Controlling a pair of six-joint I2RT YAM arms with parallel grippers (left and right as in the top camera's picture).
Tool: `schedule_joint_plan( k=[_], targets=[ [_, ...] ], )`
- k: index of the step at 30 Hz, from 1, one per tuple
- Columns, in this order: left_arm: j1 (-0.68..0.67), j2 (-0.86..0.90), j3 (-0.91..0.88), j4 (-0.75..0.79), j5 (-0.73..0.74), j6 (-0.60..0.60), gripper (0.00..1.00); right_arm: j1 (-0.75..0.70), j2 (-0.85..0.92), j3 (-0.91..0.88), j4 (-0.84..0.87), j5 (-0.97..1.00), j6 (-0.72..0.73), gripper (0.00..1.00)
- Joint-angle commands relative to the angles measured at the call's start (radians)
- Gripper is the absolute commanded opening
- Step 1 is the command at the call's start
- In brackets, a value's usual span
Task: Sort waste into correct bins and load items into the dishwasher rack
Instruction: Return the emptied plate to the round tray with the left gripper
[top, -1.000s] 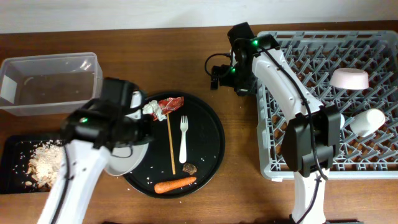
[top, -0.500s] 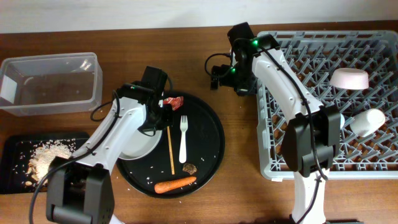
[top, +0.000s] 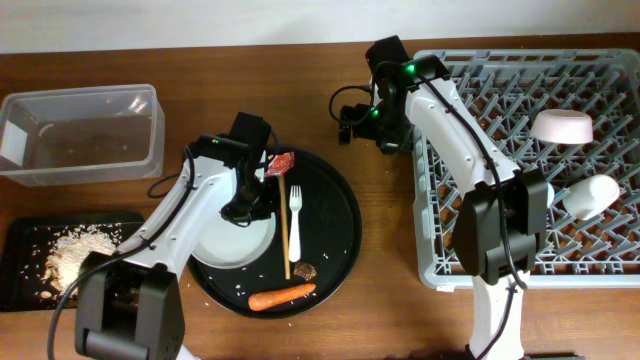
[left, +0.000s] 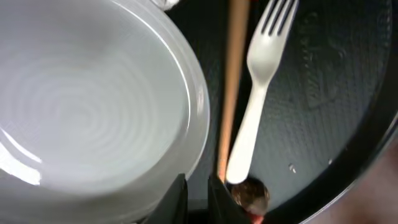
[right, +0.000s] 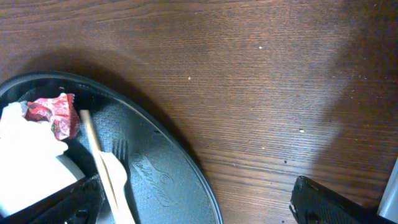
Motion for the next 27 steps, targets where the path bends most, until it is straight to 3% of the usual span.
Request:
schedule_joint_plan(
  k=[1,6,9,11,12,15,20,22,27],
  targets=[
    [-0.004,0.011,0.001,-0.019,0.044,-0.005,0.12,-0.004,0.011,0.012,0.000,-0.004,0.001,0.99],
    [-0.011,0.005,0.011,-0.031,0.124,0.029,0.11,-0.004,0.011,0.012,0.000,-0.004,0.001,0.99],
    [-0.082,0.001,0.012,-0.042,0.129,0.033,0.13,-0.004,0.011,0.012,0.000,-0.004,0.001,0.98],
    [-0.145,0.001,0.012,-0.043,0.113,0.032,0.43,-0.004,0.011,0.012,0.000,-0.004,0.001,0.99],
    [-0.169,0.001,0.011,-0.042,0.092,0.031,0.52,-0.004,0.011,0.012,0.000,-0.004,0.001,0.99],
    [-0.227,0.002,0.009,-0.042,0.017,-0.011,0.54,-0.004,0.011,0.012,0.000,-0.004,0.001,0.99],
    [-0.279,0.002,0.006,-0.099,0.015,-0.015,0.59,-0.004,0.011,0.012,0.000,-0.004,0.001,0.99],
    [-0.307,0.002,-0.013,-0.106,0.008,-0.079,0.59,-0.004,0.011,0.012,0.000,-0.004,0.001,0.99],
    [-0.342,0.002,-0.142,0.010,0.008,-0.182,0.59,-0.004,0.011,0.012,0.000,-0.004,0.001,0.99]
  ],
)
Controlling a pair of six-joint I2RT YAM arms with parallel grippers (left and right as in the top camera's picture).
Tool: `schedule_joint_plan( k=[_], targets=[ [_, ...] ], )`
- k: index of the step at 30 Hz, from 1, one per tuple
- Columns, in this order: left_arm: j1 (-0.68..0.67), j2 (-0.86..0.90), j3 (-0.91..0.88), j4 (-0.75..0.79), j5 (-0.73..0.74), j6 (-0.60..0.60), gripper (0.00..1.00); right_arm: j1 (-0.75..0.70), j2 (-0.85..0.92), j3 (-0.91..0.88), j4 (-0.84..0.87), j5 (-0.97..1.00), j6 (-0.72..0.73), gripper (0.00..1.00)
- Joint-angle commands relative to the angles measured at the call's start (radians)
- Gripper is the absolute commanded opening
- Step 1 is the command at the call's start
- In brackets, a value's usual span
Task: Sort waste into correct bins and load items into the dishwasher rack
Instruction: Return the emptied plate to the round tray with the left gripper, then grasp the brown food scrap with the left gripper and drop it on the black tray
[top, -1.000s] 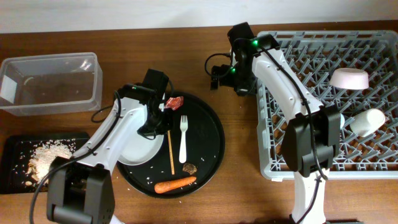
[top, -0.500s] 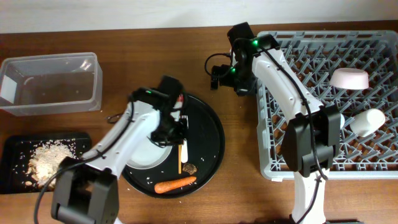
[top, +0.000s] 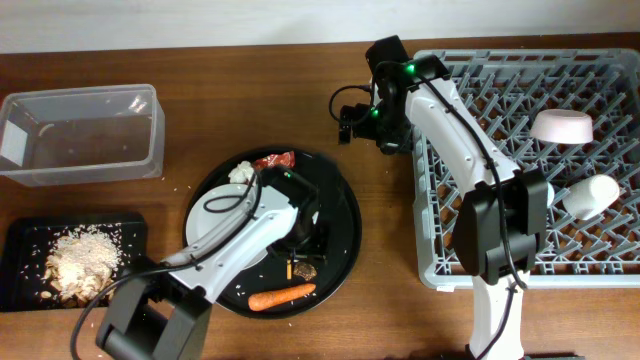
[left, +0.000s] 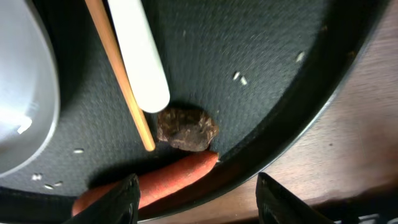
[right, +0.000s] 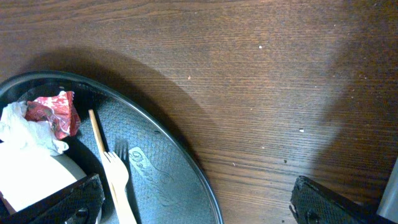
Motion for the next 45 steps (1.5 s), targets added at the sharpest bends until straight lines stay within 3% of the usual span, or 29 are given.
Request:
schedule_joint_plan(
  k=[1,7,21,23,28,31,39,42,45],
  targets=[
    [-0.014,0.002,-0.102,0.082,-0.010,-0.113,0.59,-0.004,0.011,0.012,0.000,-0.004,0.001,0.99],
    [-0.014,0.002,-0.223,0.287,-0.010,-0.128,0.59,-0.004,0.011,0.012,0.000,-0.004,0.001,0.99],
    [-0.118,0.083,-0.229,0.324,-0.127,-0.176,0.59,-0.004,0.011,0.012,0.000,-0.004,0.001,0.99],
    [-0.118,0.087,-0.229,0.322,-0.150,-0.176,0.57,-0.004,0.011,0.012,0.000,-0.004,0.001,0.99],
    [-0.118,0.085,-0.224,0.302,-0.163,-0.175,0.42,-0.004,0.011,0.012,0.000,-0.004,0.001,0.99],
    [-0.118,0.085,-0.201,0.257,-0.200,-0.175,0.36,-0.004,0.011,0.012,0.000,-0.004,0.001,0.99],
    [-0.085,0.085,-0.006,0.062,-0.215,-0.175,0.33,-0.004,0.011,0.012,0.000,-0.004,0.001,0.99],
    [0.019,0.085,0.098,-0.079,-0.279,-0.171,0.33,-0.004,0.011,0.012,0.000,-0.004,0.001,0.99],
    [0.207,0.085,0.191,-0.187,-0.355,-0.155,0.34,-0.004,0.011,0.012,0.000,-0.004,0.001,0.99]
  ],
)
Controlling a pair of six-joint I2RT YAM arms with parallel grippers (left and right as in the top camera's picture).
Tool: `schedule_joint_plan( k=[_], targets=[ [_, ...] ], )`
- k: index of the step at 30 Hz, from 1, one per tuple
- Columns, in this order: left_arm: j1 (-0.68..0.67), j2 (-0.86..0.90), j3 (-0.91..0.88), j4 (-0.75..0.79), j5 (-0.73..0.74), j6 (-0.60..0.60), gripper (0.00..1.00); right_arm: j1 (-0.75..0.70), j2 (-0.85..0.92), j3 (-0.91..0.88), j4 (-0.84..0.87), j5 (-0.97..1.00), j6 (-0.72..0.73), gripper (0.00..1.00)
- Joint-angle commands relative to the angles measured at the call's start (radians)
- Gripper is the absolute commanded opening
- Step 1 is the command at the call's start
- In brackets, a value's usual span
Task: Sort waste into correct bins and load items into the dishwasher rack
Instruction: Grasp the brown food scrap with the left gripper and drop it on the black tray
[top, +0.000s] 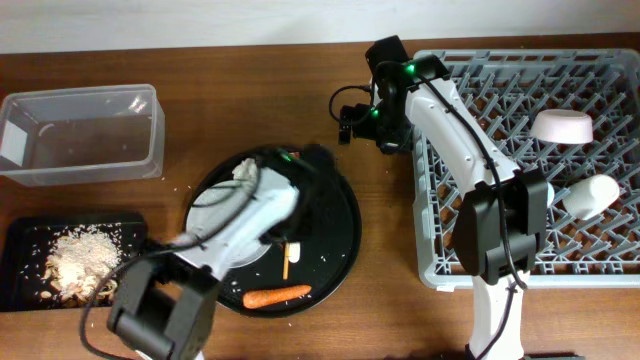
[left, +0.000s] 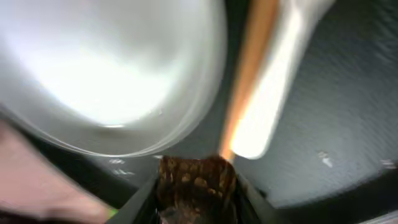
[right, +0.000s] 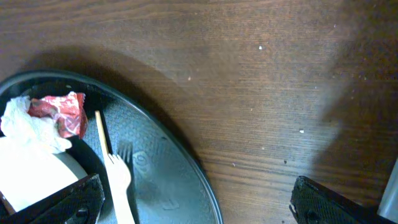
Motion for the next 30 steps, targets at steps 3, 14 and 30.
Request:
schedule_joint_plan(
  k=[3,14,30],
  targets=[
    [0.372,0.005,0.105,-0.059,-0.082,0.078,0.34,-0.004,0.011,0.012,0.002,-0.004,0.001,0.99],
    [1.173,0.005,0.105,0.071,-0.002,0.074,0.35,-0.004,0.011,0.012,0.002,-0.004,0.001,0.99],
    [1.315,0.007,0.054,0.115,0.113,0.068,0.45,-0.004,0.011,0.012,0.002,-0.004,0.001,0.99]
  ],
)
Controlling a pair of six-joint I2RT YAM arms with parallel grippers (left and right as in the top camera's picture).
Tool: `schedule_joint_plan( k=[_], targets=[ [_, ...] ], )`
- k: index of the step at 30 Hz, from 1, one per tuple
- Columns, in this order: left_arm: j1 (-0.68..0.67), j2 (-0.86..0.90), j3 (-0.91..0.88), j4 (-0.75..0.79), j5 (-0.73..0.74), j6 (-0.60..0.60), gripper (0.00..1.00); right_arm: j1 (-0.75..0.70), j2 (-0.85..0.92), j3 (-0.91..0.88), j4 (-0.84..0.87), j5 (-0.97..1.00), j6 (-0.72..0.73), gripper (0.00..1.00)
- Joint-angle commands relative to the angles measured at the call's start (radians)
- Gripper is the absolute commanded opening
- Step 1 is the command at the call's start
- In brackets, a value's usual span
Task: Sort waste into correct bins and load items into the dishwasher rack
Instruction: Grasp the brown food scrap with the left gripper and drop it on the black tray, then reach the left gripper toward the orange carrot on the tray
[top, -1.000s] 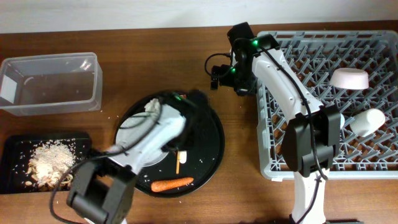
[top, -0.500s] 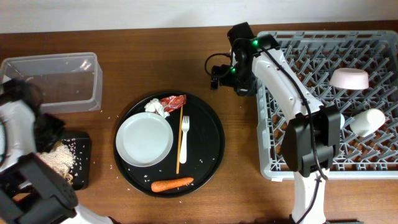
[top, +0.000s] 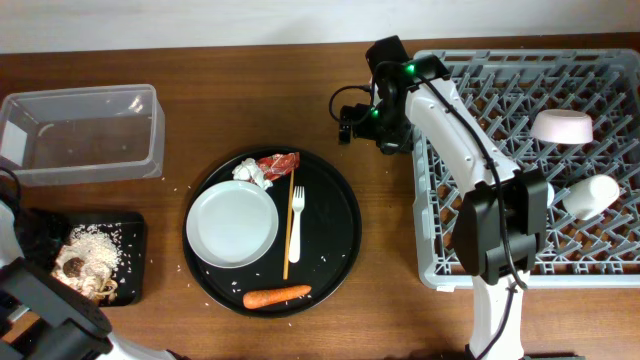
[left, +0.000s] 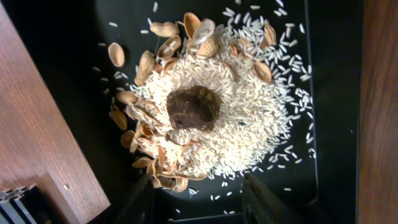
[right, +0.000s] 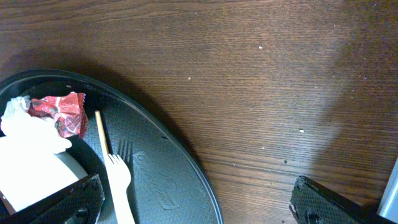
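A brown food lump (left: 193, 107) lies on top of the rice and nutshells in the black waste tray (left: 323, 93) at the table's left. My left gripper (left: 199, 205) hangs open just above that pile, holding nothing. On the round black tray (top: 335, 215) are a white plate (top: 233, 225), a fork (top: 296, 205), a chopstick (top: 288, 240), a carrot (top: 280, 296), a red wrapper (top: 278, 163) and a white tissue (top: 246, 172). My right gripper (right: 205, 205) is open over the wood at that tray's far right rim.
A clear plastic bin (top: 80, 135) stands at the back left. The grey dishwasher rack (top: 530, 240) fills the right side and holds a bowl (top: 562, 126) and a white cup (top: 592, 195). Grains of rice are scattered on the round tray.
My left gripper was shut on the brown lump over the round tray; now it is open over the black waste tray, and the lump lies on the rice. The right arm has not moved.
My left gripper was nearly closed at the plate's edge beside the chopstick and fork. Then it stood open over the brown lump near the carrot. Then it was shut on the lump. Now the lump rests in the waste tray on the left.
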Motion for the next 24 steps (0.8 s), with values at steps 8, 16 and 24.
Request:
schedule_joint_plan(
  k=[8,16,24],
  targets=[
    [-0.168,0.007,-0.012,-0.060,0.426,0.238,0.49,-0.004,0.011,0.012,0.000,-0.004,0.002,0.99],
    [-0.549,0.007,-0.012,-0.109,0.426,0.306,0.49,-0.004,0.011,0.012,0.000,-0.004,0.002,0.99],
    [-0.875,0.007,-0.012,-0.172,0.414,0.321,0.49,-0.004,0.011,0.012,0.000,-0.004,0.002,0.99]
  ],
)
